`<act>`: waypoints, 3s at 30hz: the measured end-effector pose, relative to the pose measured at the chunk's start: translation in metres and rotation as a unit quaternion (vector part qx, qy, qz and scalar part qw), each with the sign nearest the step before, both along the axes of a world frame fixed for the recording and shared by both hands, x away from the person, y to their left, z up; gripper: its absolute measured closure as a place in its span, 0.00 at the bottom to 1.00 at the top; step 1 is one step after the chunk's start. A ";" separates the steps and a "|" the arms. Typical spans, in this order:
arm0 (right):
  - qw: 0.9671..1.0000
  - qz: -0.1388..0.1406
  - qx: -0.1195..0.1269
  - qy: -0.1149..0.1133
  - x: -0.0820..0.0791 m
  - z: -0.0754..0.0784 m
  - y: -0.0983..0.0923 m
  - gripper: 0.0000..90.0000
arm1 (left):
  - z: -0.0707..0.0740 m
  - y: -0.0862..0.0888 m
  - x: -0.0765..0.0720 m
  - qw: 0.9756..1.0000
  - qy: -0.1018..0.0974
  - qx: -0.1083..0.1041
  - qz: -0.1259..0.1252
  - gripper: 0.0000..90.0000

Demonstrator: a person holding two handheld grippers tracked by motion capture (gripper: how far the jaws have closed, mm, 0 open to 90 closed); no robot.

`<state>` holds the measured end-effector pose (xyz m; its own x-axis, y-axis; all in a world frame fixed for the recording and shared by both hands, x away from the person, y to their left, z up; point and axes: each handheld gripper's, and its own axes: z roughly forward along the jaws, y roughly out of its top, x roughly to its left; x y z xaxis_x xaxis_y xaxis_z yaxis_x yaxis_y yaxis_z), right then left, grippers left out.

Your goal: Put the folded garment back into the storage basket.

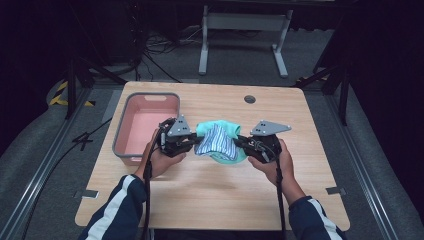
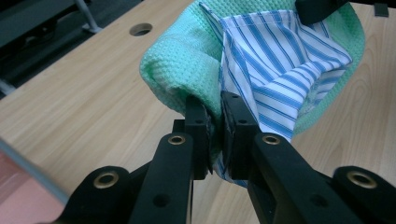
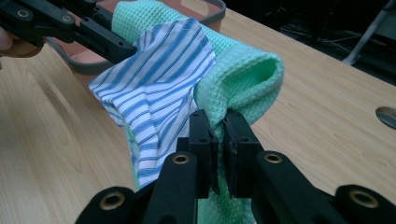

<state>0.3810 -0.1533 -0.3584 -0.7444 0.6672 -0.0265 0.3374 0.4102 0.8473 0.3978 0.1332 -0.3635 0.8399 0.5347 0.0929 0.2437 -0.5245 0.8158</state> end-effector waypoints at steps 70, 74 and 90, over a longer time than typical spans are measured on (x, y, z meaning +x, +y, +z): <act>0.994 0.111 -0.010 0.021 0.068 -0.005 0.203 0.92 | 0.000 0.167 -0.008 0.975 -0.011 -0.005 0.221 0.91; 0.994 0.106 -0.015 0.026 0.071 -0.011 0.206 0.91 | -0.005 0.166 -0.004 0.974 -0.003 0.002 0.226 0.91; 0.993 0.100 -0.035 0.044 0.079 -0.029 0.216 0.89 | -0.017 0.165 0.007 0.971 0.006 0.032 0.235 0.90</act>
<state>0.4602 0.0625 -0.3871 -0.8634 0.5045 0.0035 0.3150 0.5337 0.7848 0.4048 0.2987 -0.3807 0.5059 0.8528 0.1294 0.4784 -0.4022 0.7806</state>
